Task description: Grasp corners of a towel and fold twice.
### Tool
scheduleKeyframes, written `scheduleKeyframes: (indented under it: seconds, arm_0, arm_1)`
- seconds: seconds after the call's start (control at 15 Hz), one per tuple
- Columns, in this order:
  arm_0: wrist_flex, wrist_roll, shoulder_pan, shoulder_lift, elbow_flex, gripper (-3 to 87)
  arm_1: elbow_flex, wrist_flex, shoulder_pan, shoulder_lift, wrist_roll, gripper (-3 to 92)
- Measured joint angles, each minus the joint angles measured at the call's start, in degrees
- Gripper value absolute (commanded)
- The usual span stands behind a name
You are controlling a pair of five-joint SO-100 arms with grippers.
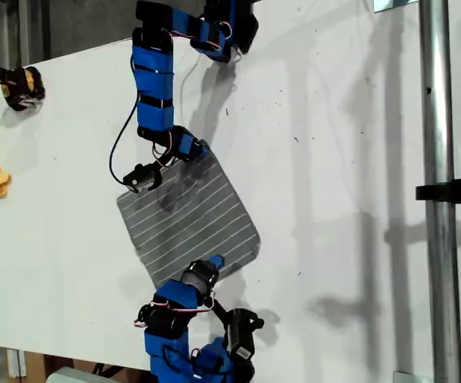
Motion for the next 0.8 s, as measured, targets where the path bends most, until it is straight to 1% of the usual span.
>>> scheduleKeyframes:
  seconds: [0.07,0.2,0.33,0.53,0.67,0.8]
  arm_0:
    - [0.70,-0.26,0.00,0.26,0.00,17.5]
    - [1.58,-0.79,0.09,1.85,0.79,26.4]
    - [3.08,-2.02,-0.44,2.55,0.97,33.3]
    - [5.01,-2.99,-0.44,2.55,1.32,34.4]
    - [4.13,-4.22,-0.62,2.37,3.96,33.5]
    - [1.05,-5.98,-0.70,1.41,8.00,33.0]
  arm_1:
    - [0.00,0.00,0.00,0.00,0.00,-0.2]
    - [0.00,0.00,0.00,0.00,0.00,-0.2]
    - [0.00,0.00,0.00,0.00,0.00,-0.2]
    - [0.00,0.00,0.00,0.00,0.00,-0.2]
    - [0.00,0.00,0.00,0.00,0.00,-0.2]
    - [0.00,0.00,0.00,0.00,0.00,-0.2]
